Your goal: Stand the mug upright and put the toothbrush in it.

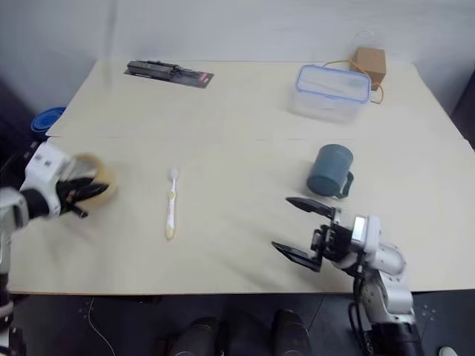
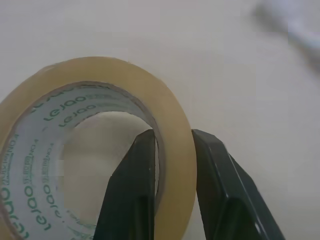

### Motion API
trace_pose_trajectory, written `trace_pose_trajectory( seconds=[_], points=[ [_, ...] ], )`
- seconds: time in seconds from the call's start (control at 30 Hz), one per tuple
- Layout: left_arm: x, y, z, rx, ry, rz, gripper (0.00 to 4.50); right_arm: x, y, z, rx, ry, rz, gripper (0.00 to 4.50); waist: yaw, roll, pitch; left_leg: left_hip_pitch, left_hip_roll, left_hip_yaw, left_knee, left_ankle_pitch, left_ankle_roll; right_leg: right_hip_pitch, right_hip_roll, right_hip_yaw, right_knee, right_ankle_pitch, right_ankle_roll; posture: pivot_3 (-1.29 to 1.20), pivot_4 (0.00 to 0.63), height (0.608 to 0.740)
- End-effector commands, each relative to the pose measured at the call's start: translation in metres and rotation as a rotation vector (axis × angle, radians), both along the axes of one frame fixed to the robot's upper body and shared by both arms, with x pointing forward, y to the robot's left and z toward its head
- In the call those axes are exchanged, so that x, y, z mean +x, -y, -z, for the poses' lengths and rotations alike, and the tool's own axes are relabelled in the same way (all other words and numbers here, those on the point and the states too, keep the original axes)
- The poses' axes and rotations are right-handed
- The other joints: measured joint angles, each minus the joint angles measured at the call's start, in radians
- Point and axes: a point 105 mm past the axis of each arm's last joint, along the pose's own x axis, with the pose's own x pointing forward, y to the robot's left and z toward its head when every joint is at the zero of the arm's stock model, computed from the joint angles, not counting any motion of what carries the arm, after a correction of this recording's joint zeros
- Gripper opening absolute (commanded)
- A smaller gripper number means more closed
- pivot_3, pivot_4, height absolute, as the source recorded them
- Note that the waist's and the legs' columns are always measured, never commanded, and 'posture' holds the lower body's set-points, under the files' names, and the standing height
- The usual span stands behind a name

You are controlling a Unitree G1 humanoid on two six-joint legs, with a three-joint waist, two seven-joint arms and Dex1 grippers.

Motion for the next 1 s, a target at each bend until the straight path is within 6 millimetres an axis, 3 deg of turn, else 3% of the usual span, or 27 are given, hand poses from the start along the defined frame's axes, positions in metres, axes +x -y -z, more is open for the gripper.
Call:
trace_pose_trajectory(
  seconds=[0.03,0.2,0.33,0.4,0.47,0.53,0.6,0.7,0.8,0.9,1.0],
  points=[
    [-0.007,-0.004,-0.015,0.046,0.036,-0.084,1.14,-0.003,0.000,0.004,-0.019,0.008,-0.018,4.50,0.012,0.000,0.000,-0.002,-0.001,-0.003,0.002,0.000,0.000,0.001,-0.001,0.001,0.000,0.000,0.000,0.00,0.150,0.740],
    [-0.005,-0.001,-0.022,0.003,0.100,-0.094,2.50,0.000,0.012,0.011,-0.054,-0.014,0.045,4.50,0.003,0.000,0.000,-0.003,-0.005,-0.007,0.003,-0.001,0.000,0.001,-0.001,0.006,0.001,0.000,0.000,0.00,0.150,0.740],
    [-0.010,0.011,-0.065,0.020,0.247,0.088,3.74,-0.002,0.039,0.011,-0.092,-0.048,0.146,4.50,-0.005,0.000,0.000,-0.003,-0.003,-0.006,0.003,-0.001,-0.001,0.000,-0.001,0.003,0.001,-0.001,-0.001,0.00,0.150,0.740],
    [-0.019,0.021,-0.088,0.006,0.319,0.221,3.74,-0.006,0.057,0.011,-0.125,-0.079,0.204,4.50,-0.005,0.000,0.000,-0.003,-0.002,-0.005,0.003,-0.001,-0.001,0.000,-0.001,0.003,0.000,-0.001,-0.002,0.00,0.150,0.740],
    [-0.030,0.027,-0.093,0.060,0.313,0.363,3.74,-0.010,0.083,0.011,-0.166,-0.140,0.293,4.50,-0.005,0.000,0.000,-0.003,-0.001,-0.004,0.003,-0.002,-0.002,0.000,-0.001,0.003,-0.001,-0.001,-0.002,0.00,0.150,0.740],
    [-0.039,0.032,-0.087,0.113,0.278,0.492,3.74,-0.012,0.105,0.012,-0.191,-0.187,0.382,4.50,-0.005,0.003,-0.001,-0.001,-0.001,-0.001,0.001,-0.002,-0.002,0.001,-0.001,0.003,-0.002,-0.001,-0.002,0.00,0.150,0.740],
    [-0.043,0.040,-0.083,0.126,0.303,0.602,4.10,-0.008,0.129,0.018,-0.201,-0.266,0.502,4.50,-0.005,0.004,-0.001,0.002,-0.001,0.003,-0.002,-0.002,-0.001,0.002,-0.001,0.006,-0.004,-0.001,-0.002,0.00,0.150,0.740],
    [-0.040,0.072,-0.079,-0.021,0.468,0.750,4.46,-0.007,0.160,0.032,-0.232,-0.374,0.640,4.50,0.000,0.005,-0.001,0.003,0.001,0.006,-0.002,-0.001,-0.002,0.002,0.000,0.006,-0.004,-0.001,-0.002,0.00,0.150,0.740],
    [-0.050,0.116,-0.047,-0.164,0.387,0.957,4.46,0.018,0.193,0.045,-0.396,-0.509,1.003,4.50,-0.002,0.006,-0.001,0.003,0.001,0.008,-0.002,-0.001,-0.002,0.001,-0.001,0.008,-0.001,-0.001,-0.002,0.00,0.150,0.740],
    [-0.056,0.132,-0.034,-0.257,0.387,1.031,4.46,0.032,0.183,0.031,-0.350,-0.614,1.007,4.50,-0.013,0.006,-0.001,0.003,0.000,0.010,-0.002,-0.001,-0.001,-0.001,0.000,0.011,0.000,-0.001,-0.002,0.00,0.150,0.740],
    [-0.059,0.142,-0.037,-0.326,0.414,1.049,4.46,0.045,0.171,0.013,-0.311,-0.730,0.966,4.50,-0.025,0.006,-0.001,0.003,0.003,0.011,-0.002,-0.001,-0.002,-0.001,0.002,0.011,-0.001,-0.001,-0.002,0.00,0.150,0.740]
  ],
)
